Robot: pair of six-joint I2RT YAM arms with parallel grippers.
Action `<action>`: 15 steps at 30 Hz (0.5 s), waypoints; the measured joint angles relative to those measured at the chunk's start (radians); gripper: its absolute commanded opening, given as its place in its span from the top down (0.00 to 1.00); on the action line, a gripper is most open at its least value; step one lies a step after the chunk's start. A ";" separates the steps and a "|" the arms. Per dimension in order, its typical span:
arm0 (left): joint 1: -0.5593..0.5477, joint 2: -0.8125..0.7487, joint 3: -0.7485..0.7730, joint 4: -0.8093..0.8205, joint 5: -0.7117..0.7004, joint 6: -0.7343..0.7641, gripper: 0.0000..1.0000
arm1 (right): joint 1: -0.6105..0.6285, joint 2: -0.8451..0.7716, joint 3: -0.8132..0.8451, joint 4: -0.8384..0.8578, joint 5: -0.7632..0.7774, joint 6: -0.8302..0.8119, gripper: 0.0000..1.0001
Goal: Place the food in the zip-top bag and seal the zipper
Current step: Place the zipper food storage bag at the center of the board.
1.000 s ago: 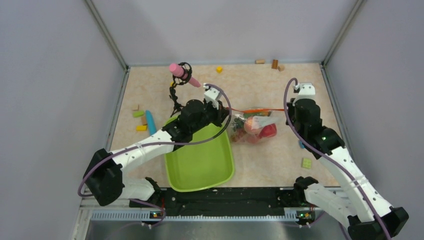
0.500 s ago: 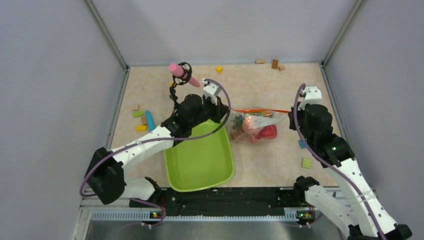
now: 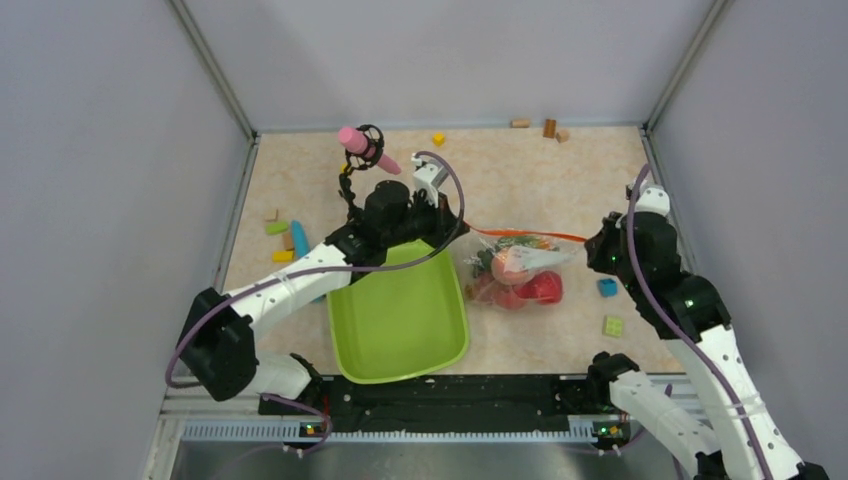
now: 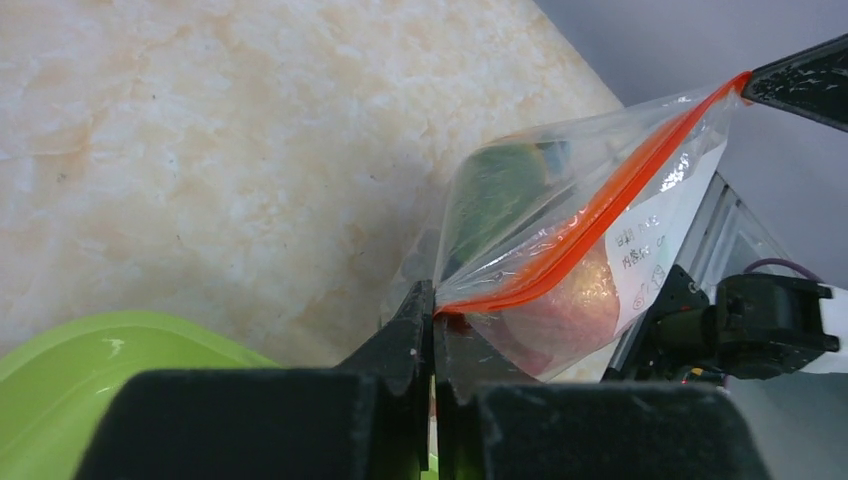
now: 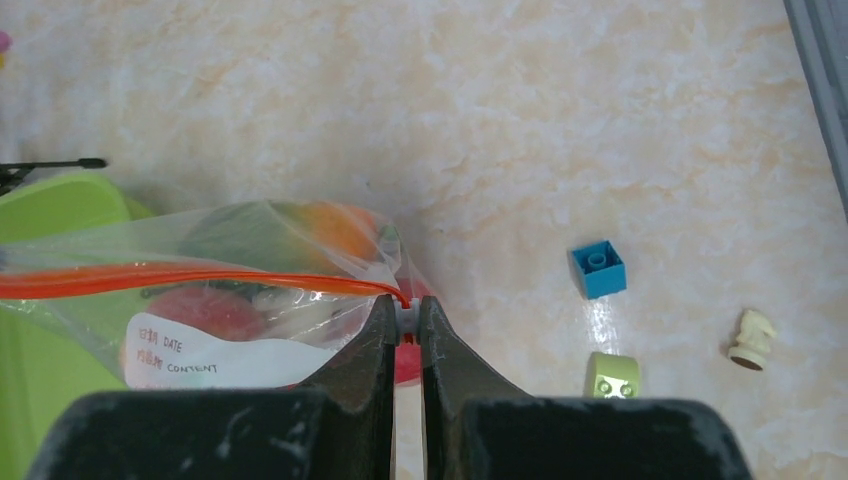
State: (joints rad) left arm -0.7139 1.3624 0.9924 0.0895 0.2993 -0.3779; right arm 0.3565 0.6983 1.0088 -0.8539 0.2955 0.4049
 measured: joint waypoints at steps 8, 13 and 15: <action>0.020 0.129 0.087 -0.064 -0.021 -0.030 0.03 | -0.014 0.181 -0.041 -0.003 0.196 0.064 1.00; 0.025 0.110 0.087 -0.082 -0.055 -0.018 0.03 | -0.023 0.311 -0.041 0.022 0.317 0.080 1.00; 0.025 0.085 0.085 -0.086 -0.065 -0.013 0.03 | -0.041 0.346 -0.041 0.031 0.343 0.081 1.00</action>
State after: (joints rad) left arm -0.6888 1.4479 1.0779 0.0032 0.2344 -0.3908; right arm 0.3153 1.0443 0.9680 -0.8230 0.6384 0.4858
